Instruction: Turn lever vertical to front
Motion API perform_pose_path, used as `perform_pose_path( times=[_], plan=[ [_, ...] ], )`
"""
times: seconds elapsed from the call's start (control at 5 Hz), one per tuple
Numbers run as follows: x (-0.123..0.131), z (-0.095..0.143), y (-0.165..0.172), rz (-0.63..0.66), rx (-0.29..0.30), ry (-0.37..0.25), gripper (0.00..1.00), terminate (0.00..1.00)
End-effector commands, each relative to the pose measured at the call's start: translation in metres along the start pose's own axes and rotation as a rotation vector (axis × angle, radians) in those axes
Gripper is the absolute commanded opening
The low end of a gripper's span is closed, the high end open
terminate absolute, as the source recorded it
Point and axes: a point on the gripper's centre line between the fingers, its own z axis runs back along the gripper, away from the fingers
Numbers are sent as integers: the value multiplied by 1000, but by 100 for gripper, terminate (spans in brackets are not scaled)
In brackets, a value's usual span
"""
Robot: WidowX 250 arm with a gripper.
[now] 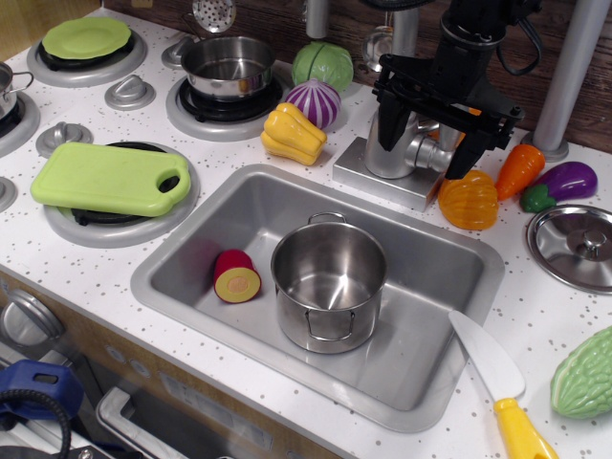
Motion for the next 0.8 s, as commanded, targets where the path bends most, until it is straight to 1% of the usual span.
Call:
perform_pose_path(
  times=[0.0,0.2,0.6],
  plan=[
    [0,0,0,0,0,0,100,0],
    [7,5,-3,29,39,-71,100,0],
    [33,21,-10,46,98,-205,100,0]
  ],
)
